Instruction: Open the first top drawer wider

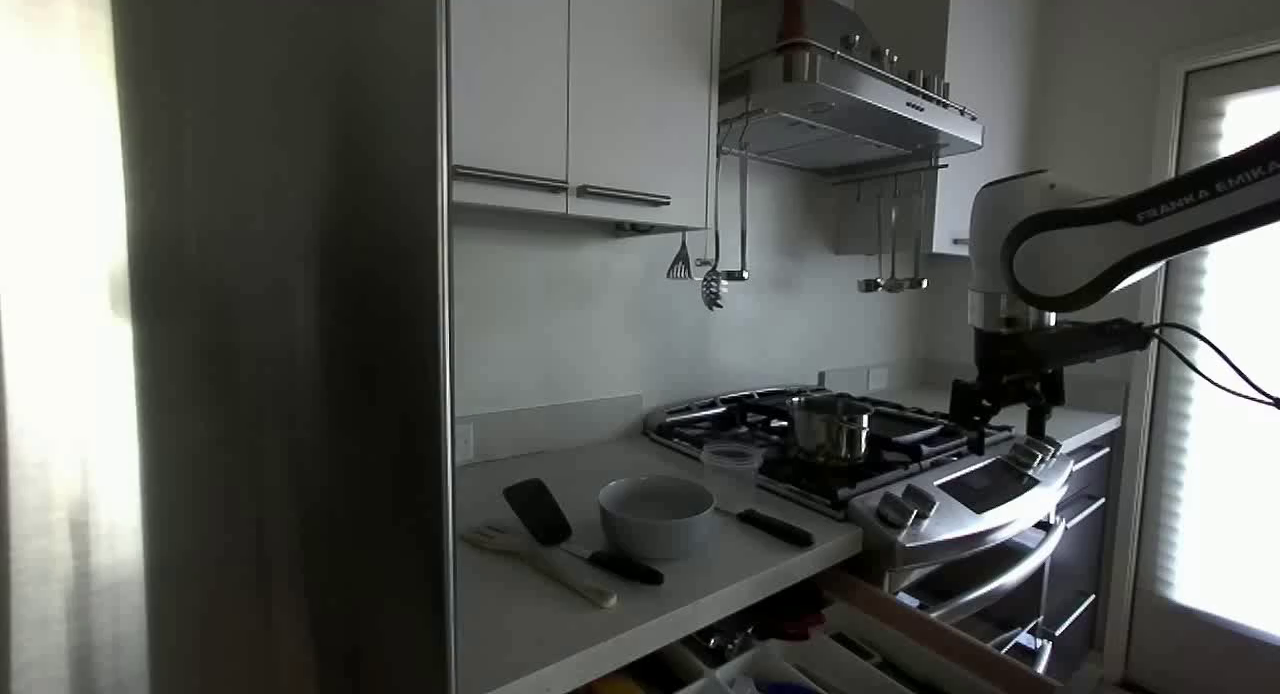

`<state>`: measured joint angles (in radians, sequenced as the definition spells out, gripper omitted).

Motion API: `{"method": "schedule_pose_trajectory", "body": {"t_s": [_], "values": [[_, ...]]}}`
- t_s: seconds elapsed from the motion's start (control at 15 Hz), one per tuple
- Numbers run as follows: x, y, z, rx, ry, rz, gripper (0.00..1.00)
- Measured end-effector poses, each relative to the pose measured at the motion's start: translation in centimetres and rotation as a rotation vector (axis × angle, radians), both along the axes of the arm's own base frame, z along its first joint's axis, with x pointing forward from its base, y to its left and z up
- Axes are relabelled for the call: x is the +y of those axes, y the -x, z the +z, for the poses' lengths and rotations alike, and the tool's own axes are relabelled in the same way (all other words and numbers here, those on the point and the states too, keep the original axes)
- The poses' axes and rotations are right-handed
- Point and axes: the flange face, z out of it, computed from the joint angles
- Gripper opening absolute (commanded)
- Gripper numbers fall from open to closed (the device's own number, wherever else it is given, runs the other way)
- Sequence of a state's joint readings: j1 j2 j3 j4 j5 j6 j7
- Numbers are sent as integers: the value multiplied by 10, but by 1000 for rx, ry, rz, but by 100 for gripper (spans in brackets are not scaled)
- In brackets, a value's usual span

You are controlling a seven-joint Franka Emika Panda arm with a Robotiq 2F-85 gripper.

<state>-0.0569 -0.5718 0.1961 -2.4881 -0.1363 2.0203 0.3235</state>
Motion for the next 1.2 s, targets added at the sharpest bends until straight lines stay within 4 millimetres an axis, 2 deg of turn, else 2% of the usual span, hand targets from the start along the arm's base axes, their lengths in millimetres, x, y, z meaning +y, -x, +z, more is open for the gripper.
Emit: {"method": "schedule_pose_trajectory", "body": {"t_s": [0.6,0.8,1.2], "values": [[2,3,-4,36,-10,26,100],[10,19,-30,168,-56,121,100],[19,65,-110,398,-110,373,100]]}}
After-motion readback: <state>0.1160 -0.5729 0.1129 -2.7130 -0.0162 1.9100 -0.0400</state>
